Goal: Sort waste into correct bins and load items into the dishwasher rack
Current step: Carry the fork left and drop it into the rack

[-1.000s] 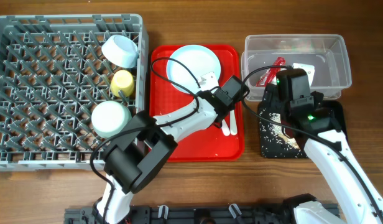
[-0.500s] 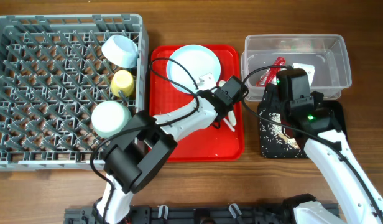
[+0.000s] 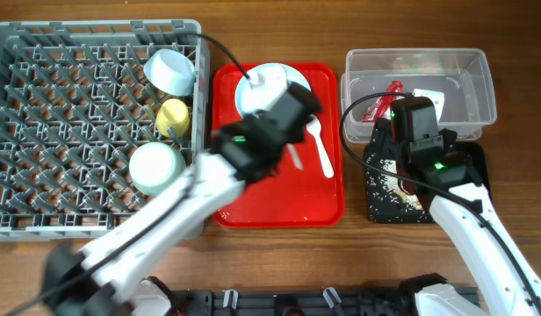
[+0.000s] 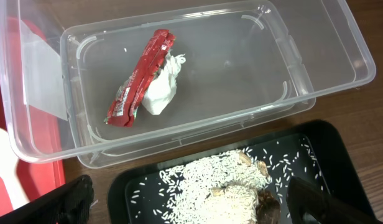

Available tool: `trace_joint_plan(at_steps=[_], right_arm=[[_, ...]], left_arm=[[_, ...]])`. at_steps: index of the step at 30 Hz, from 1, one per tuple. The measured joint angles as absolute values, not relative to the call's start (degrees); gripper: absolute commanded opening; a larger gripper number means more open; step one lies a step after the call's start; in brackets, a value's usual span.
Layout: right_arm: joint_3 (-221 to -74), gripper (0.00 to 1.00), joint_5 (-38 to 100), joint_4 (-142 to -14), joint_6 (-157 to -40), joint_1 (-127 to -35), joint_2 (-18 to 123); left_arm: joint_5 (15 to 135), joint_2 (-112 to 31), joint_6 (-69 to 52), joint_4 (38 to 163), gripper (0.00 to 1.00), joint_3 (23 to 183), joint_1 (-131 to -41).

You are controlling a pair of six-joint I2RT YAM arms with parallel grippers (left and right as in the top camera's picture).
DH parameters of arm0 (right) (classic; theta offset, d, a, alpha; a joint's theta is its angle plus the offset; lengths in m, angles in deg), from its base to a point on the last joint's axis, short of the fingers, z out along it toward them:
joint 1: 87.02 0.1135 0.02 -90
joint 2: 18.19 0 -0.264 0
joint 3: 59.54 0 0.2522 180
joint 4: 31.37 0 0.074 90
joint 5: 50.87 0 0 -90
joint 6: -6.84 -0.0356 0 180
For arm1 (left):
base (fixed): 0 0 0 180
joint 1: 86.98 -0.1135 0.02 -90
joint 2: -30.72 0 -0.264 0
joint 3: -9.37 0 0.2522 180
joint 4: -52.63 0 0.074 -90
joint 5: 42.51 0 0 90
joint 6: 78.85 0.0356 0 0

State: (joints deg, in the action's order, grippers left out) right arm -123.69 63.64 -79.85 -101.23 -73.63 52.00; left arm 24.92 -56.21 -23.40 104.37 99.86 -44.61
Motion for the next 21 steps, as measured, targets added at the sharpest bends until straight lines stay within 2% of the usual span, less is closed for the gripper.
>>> trace_joint_plan(at_steps=[5, 8, 12, 17, 21], right_arm=[[-123.7, 1.00, 63.6, -79.8, -101.2, -73.6, 52.0], [-123.7, 1.00, 63.6, -79.9, -101.2, -73.6, 52.0], [-123.7, 1.00, 63.6, -79.9, -101.2, -73.6, 52.0], [-123.7, 1.00, 63.6, -79.9, -101.2, -73.6, 52.0], [-123.7, 1.00, 63.6, -79.9, -101.2, -73.6, 52.0]], left_arm=[[23.1, -49.1, -5.3, 108.6, 0.04, 99.9, -58.7], [23.0, -49.9, -0.1, 112.3, 0.04, 99.9, -67.0], [24.7, -53.8, 7.1, 112.1, 0.11, 99.9, -78.6], [31.6, -60.9, 20.9, 107.3, 0.13, 99.9, -89.0], [34.6, -65.2, 29.9, 106.8, 0.14, 99.9, -92.9]])
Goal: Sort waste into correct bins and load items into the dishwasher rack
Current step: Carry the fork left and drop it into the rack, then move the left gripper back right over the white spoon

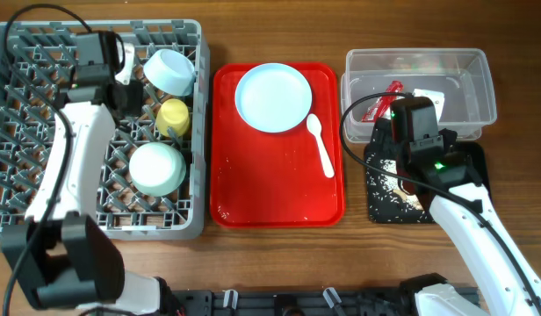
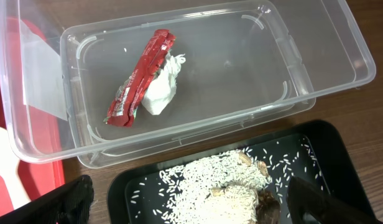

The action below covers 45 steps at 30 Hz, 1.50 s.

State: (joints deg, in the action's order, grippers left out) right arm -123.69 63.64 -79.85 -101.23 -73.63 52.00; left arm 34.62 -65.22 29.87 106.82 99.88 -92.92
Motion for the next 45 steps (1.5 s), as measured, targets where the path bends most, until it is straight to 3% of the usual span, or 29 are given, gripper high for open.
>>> trace_joint_plan(at_steps=[1, 2, 5, 6, 8, 9, 10, 12, 16, 19, 21, 32, 45], right_arm=[[-123.7, 1.00, 63.6, -79.9, -101.2, -73.6, 52.0], [-123.7, 1.00, 63.6, -79.9, -101.2, -73.6, 52.0], [-123.7, 1.00, 63.6, -79.9, -101.2, -73.6, 52.0], [-123.7, 1.00, 63.6, -79.9, -101.2, -73.6, 52.0], [-123.7, 1.00, 63.6, -79.8, -101.2, -73.6, 52.0], [-123.7, 1.00, 63.6, -79.9, -101.2, -73.6, 52.0], [-123.7, 1.00, 63.6, -79.8, -101.2, -73.6, 52.0], [-123.7, 1.00, 63.6, -79.9, -101.2, -73.6, 52.0], [-123.7, 1.00, 63.6, -79.9, -101.2, -73.6, 52.0], [-123.7, 1.00, 63.6, -79.9, -101.2, -73.6, 52.0], [-123.7, 1.00, 63.6, -79.9, -101.2, -73.6, 52.0], [-123.7, 1.00, 63.6, -79.9, -101.2, -73.6, 52.0], [-123.7, 1.00, 63.6, -79.9, -101.2, -73.6, 52.0]], left_arm=[[34.9, -65.7, 30.8, 106.8, 0.15, 99.9, -93.3], [35.3, -66.1, 31.7, 106.4, 0.24, 99.9, -93.6], [36.7, -66.3, 33.3, 105.5, 0.31, 99.9, -93.6], [37.2, -66.3, 33.4, 105.1, 0.47, 99.9, -93.6], [37.6, -66.2, 32.9, 104.7, 0.54, 99.9, -93.6], [37.8, -66.1, 32.1, 104.5, 0.72, 99.9, -93.6], [38.0, -65.8, 30.4, 104.1, 0.74, 99.9, -93.5], [39.1, -64.0, 28.1, 103.4, 0.65, 99.9, -93.1], [47.9, -56.4, 25.6, 103.1, 0.57, 99.9, -90.7], [54.2, -52.0, 24.6, 103.2, 0.15, 99.9, -87.5], [54.3, -52.2, 24.4, 104.3, 0.05, 100.0, -86.8], [53.4, -69.3, 24.1, 107.2, 0.07, 100.0, -91.7], [53.1, -70.9, 24.1, 100.8, 0.14, 100.0, -100.6]])
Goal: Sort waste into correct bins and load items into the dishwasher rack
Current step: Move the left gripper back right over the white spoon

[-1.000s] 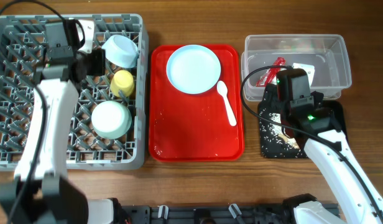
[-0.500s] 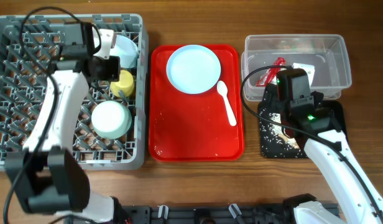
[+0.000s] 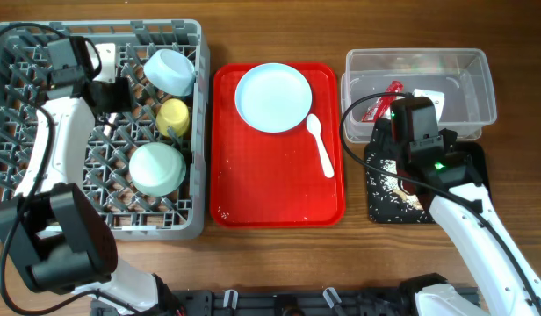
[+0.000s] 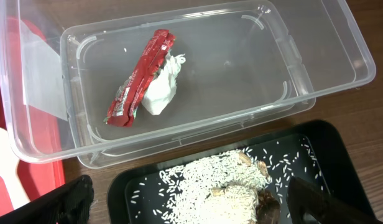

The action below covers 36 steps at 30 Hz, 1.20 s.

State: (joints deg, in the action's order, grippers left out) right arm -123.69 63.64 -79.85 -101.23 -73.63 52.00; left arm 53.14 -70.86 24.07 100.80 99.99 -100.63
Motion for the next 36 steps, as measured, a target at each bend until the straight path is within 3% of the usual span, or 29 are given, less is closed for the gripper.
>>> trace_joint_plan(at_steps=[12, 26, 36], right_arm=[[-123.7, 1.00, 63.6, -79.9, -101.2, -73.6, 52.0], [-123.7, 1.00, 63.6, -79.8, -101.2, -73.6, 52.0], [-123.7, 1.00, 63.6, -79.9, -101.2, -73.6, 52.0]], left_arm=[[56.9, -70.9, 24.1, 99.9, 0.04, 100.0, -100.9], [61.6, -77.3, 24.1, 93.9, 0.05, 100.0, -100.9], [51.1, -75.1, 24.1, 91.5, 0.12, 100.0, -100.9]])
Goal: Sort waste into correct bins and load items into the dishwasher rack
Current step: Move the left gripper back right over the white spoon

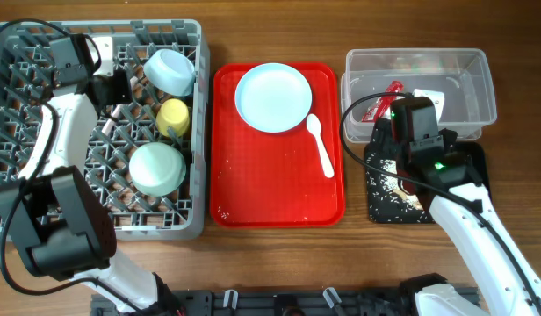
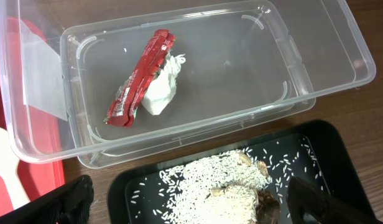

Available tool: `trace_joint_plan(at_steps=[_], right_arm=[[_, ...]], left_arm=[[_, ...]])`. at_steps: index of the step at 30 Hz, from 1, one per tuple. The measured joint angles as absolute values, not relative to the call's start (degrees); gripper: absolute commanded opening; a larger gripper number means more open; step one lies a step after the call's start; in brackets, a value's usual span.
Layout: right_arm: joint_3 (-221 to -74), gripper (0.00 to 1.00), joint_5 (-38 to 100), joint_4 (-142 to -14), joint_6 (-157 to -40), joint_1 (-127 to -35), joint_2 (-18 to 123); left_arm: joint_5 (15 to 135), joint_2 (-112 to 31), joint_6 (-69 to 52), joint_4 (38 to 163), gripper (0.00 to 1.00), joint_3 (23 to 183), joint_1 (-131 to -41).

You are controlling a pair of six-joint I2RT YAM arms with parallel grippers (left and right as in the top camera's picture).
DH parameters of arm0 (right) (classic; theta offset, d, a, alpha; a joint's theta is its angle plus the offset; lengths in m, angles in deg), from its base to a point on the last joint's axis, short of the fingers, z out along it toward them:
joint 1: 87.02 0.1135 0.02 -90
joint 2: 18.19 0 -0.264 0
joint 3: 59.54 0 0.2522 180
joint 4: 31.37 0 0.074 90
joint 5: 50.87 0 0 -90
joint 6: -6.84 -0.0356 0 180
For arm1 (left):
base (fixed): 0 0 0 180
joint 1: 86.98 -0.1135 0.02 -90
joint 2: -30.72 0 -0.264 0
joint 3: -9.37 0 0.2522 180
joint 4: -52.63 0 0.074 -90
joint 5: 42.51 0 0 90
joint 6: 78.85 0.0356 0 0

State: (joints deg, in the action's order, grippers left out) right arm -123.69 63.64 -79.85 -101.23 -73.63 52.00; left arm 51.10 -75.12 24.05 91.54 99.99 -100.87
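Observation:
My left gripper [image 1: 113,85] reaches into the far part of the grey dishwasher rack [image 1: 42,189], beside a blue bowl [image 1: 169,70]; its jaws are too dark to read. A yellow cup [image 1: 174,114] and a pale green bowl [image 1: 156,167] also sit in the rack. A light blue plate [image 1: 272,96] and a white spoon [image 1: 321,145] lie on the red tray [image 1: 279,197]. My right gripper [image 2: 194,205] hangs open over the rice [image 2: 222,180] on the black tray [image 2: 328,149]. The clear bin [image 2: 341,50] holds a red wrapper [image 2: 142,74] and a white tissue [image 2: 161,93].
In the overhead view the clear bin [image 1: 420,57] stands at the far right with the black tray [image 1: 468,158] just in front of it, under my right arm. A pale stick-like piece [image 1: 120,111] lies among the rack's tines just below my left gripper.
My left gripper has shifted slightly toward the rack's far side. The right gripper and everything around it look the same.
My left arm was blurred over the red tray, where a second white utensil showed beside the spoon. Then it was at the rack's far side with something white at its tip, and only the spoon remained. It stayed in the rack since. The right gripper stayed open.

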Motion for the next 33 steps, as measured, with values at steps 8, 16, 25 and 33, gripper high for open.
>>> trace_joint_plan(at_steps=[8, 16, 25, 33], right_arm=[[-123.7, 1.00, 63.6, -79.8, -101.2, -73.6, 52.0], [-123.7, 0.99, 63.6, -79.8, -101.2, -73.6, 52.0], [-123.7, 1.00, 63.6, -79.8, -101.2, -73.6, 52.0], [-123.7, 1.00, 63.6, -79.8, -101.2, -73.6, 52.0]], left_arm=[[50.4, -71.5, 19.3, 90.6, 0.14, 100.0, -100.7], [75.0, -54.7, 3.2, 90.7, 1.00, 100.0, -91.1], [84.8, -55.1, -2.5, 93.7, 0.88, 100.0, -71.8], [57.7, -65.3, -22.9, 94.9, 0.50, 100.0, -50.3]])
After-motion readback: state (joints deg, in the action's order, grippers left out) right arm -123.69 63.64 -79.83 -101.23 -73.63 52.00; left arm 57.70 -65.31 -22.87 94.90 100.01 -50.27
